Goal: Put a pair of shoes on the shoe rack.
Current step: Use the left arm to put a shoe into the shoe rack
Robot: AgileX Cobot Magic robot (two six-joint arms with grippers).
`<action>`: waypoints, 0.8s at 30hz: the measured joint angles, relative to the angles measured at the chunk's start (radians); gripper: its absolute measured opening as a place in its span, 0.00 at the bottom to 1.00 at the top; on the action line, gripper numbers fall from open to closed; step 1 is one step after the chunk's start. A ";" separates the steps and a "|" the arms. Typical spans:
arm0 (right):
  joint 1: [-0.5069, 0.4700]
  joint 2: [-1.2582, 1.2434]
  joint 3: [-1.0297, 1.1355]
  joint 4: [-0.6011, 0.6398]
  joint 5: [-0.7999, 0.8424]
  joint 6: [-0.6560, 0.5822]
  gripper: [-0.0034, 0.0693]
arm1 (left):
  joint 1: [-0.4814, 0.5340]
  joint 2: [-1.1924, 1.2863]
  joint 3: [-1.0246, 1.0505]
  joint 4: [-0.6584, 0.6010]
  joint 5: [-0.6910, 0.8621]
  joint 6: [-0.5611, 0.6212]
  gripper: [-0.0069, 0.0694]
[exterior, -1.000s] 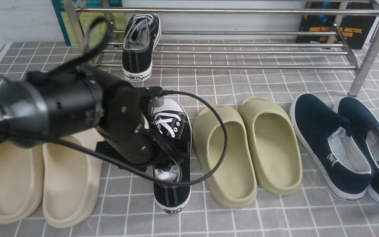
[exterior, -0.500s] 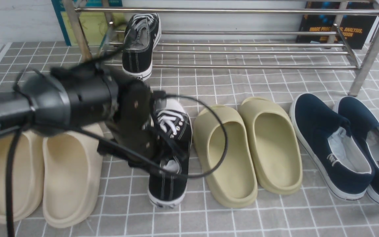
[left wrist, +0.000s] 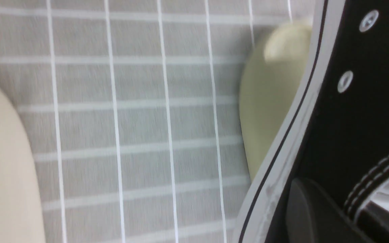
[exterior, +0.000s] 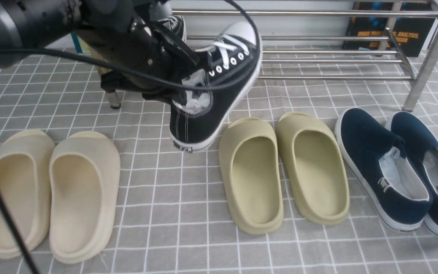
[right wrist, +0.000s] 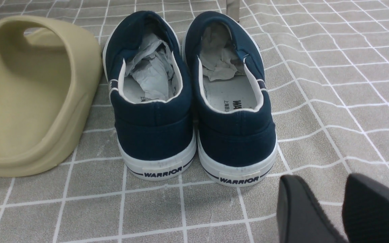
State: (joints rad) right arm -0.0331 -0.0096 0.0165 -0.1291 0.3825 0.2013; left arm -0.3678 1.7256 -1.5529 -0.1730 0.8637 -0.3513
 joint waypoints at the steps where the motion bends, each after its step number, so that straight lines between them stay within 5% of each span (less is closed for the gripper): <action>1: 0.000 0.000 0.000 0.000 0.000 0.000 0.38 | 0.004 0.009 -0.004 -0.005 -0.005 0.002 0.07; 24: 0.000 0.000 0.000 -0.013 0.000 0.000 0.38 | 0.065 0.437 -0.494 -0.099 -0.096 -0.040 0.07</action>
State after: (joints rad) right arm -0.0331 -0.0096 0.0165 -0.1421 0.3825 0.2013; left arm -0.3033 2.1624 -2.0474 -0.2724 0.7674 -0.3913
